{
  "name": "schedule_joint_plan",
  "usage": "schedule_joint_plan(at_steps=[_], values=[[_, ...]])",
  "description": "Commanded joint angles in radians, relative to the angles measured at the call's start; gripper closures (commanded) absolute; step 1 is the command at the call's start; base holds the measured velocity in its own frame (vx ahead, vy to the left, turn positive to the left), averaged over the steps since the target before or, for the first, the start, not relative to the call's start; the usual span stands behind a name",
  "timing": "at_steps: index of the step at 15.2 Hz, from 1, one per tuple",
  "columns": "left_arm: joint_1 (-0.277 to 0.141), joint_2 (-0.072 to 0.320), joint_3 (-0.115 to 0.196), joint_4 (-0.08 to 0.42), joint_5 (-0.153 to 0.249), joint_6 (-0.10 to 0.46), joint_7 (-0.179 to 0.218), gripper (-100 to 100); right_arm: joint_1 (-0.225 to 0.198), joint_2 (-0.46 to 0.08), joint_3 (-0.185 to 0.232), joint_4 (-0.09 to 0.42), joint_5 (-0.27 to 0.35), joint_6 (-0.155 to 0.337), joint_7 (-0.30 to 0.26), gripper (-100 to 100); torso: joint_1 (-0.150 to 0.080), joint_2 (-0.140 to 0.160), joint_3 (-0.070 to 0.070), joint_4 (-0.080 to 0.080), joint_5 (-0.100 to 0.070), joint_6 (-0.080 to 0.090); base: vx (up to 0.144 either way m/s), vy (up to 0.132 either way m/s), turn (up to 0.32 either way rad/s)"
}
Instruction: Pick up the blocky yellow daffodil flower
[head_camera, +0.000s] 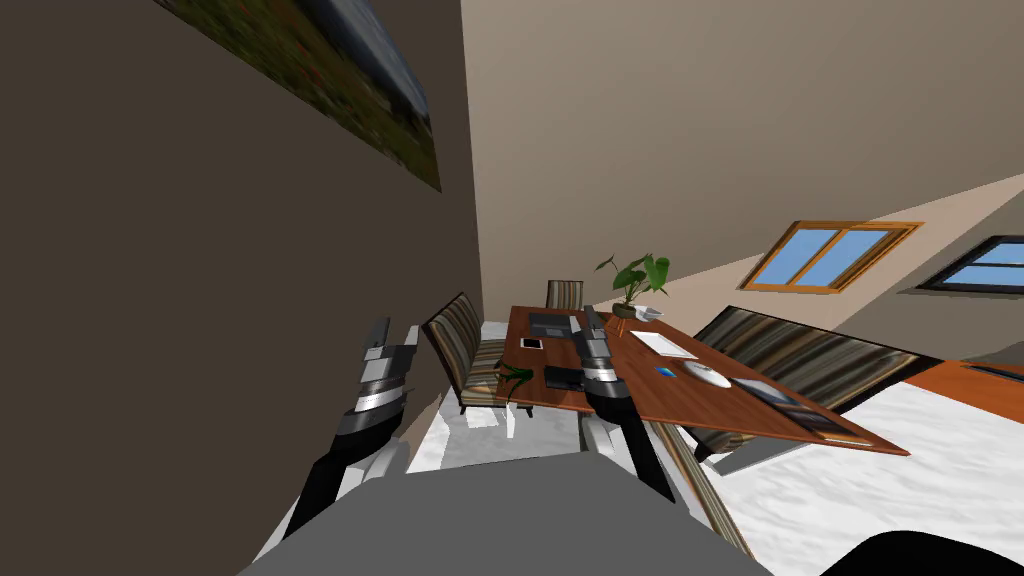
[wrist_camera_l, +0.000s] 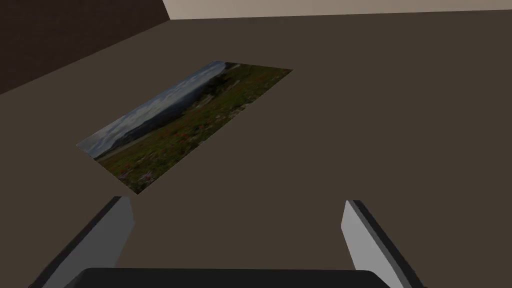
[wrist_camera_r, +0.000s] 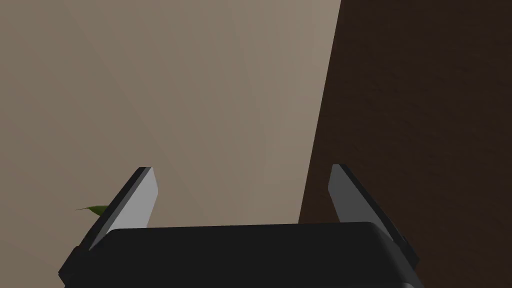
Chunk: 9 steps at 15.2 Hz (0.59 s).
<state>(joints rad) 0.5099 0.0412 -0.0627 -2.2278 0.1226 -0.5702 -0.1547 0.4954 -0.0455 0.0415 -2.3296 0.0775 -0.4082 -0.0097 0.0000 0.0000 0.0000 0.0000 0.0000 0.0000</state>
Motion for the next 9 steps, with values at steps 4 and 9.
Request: schedule_joint_plan(at_steps=[4, 9], values=[[0.000, 0.000, 0.000, 0.000, 0.000, 0.000, 0.000, 0, -0.008, -0.078, 0.021, 0.044, 0.081, 0.033, 0.035, -100, 0.001, 0.000, 0.000, 0.000, 0.000, 0.000, -0.001, 0.013, 0.075], [0.000, 0.000, 0.000, 0.000, 0.000, 0.000, 0.000, 0, -0.016, -0.119, 0.043, 0.086, 0.167, 0.066, 0.072, -100, 0.001, 0.000, 0.000, 0.000, 0.000, 0.000, -0.001, 0.019, 0.080]])
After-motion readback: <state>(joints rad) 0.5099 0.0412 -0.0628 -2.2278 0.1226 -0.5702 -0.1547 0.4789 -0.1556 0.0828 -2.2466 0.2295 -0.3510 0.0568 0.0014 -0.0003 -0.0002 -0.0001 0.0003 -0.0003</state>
